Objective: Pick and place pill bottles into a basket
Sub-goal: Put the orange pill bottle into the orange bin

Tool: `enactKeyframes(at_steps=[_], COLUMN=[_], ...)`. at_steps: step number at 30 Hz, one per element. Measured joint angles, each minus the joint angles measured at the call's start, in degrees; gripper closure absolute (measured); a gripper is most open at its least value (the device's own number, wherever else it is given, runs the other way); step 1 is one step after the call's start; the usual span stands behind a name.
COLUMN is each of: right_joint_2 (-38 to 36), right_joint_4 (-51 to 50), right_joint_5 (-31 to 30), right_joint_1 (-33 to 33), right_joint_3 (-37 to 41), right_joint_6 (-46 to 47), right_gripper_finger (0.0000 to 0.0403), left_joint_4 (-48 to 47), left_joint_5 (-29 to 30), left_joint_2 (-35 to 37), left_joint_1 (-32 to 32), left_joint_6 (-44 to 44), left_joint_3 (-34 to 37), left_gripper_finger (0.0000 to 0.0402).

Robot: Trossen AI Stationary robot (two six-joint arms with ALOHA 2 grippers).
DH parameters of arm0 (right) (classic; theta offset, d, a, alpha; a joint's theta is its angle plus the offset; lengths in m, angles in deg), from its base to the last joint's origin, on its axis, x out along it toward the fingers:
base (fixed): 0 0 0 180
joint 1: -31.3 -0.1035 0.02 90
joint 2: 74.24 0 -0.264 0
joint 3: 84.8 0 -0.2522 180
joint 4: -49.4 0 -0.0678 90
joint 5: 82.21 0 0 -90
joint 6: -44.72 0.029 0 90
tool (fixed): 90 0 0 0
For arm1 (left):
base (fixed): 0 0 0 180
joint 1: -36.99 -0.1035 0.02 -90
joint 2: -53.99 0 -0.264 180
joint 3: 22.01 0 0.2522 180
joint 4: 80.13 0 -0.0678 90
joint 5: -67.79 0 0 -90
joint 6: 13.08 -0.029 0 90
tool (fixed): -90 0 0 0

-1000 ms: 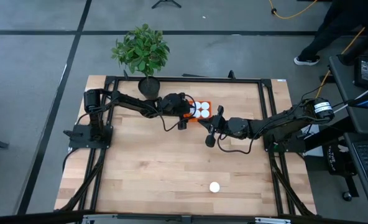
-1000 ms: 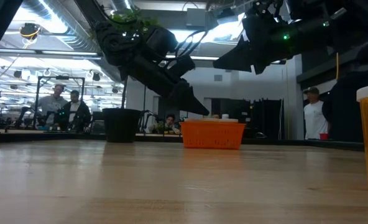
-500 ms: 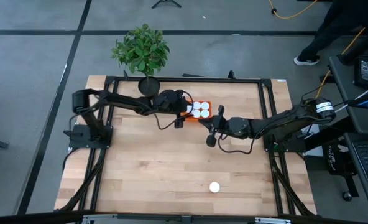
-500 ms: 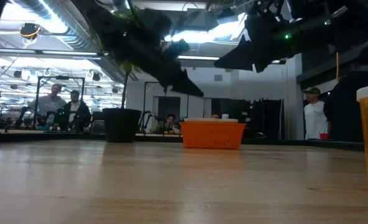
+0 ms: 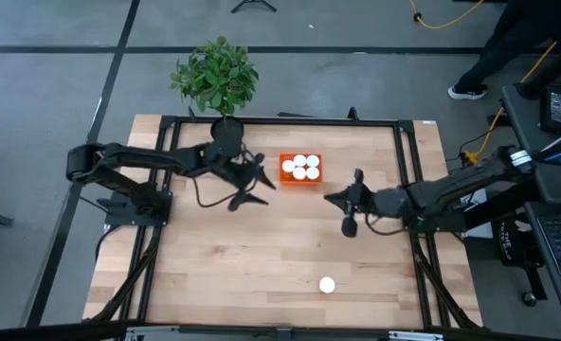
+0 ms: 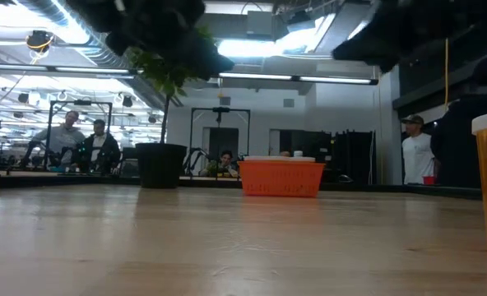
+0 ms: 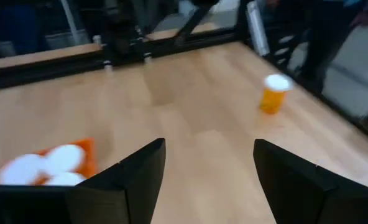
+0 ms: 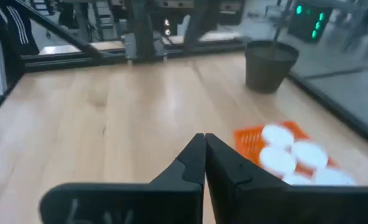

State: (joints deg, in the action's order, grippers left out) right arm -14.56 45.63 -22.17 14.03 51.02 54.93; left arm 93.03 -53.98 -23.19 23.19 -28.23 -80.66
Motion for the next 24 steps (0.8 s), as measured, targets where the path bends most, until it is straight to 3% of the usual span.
enactKeyframes(at_steps=[6, 11, 18, 24], right_joint_2=[-1.7, -1.7, -1.2, 8.1], right_joint_4=[-12.9, -16.9, -22.2, -35.5], right_joint_5=[-5.4, -6.4, -6.4, -6.4], right_joint_1=[-11.0, -18.6, -26.4, -31.1], right_joint_3=[0.0, 0.0, -0.7, -10.1], right_joint_6=[13.7, 19.6, 32.5, 43.4], right_gripper_finger=[0.0396, 0.04, 0.0401, 0.0401], left_joint_4=[18.2, 32.7, 33.2, 33.0], left_joint_5=[1.4, 14.0, 30.0, 39.6], left_joint_2=[1.2, 0.8, 0.8, 0.8], left_joint_1=[5.1, 11.5, 22.2, 28.7], left_joint_6=[8.8, 13.0, 13.9, 15.6], left_joint_3=[12.1, 19.0, 20.1, 20.1], left_gripper_finger=[0.0162, 0.0162, 0.0162, 0.0162])
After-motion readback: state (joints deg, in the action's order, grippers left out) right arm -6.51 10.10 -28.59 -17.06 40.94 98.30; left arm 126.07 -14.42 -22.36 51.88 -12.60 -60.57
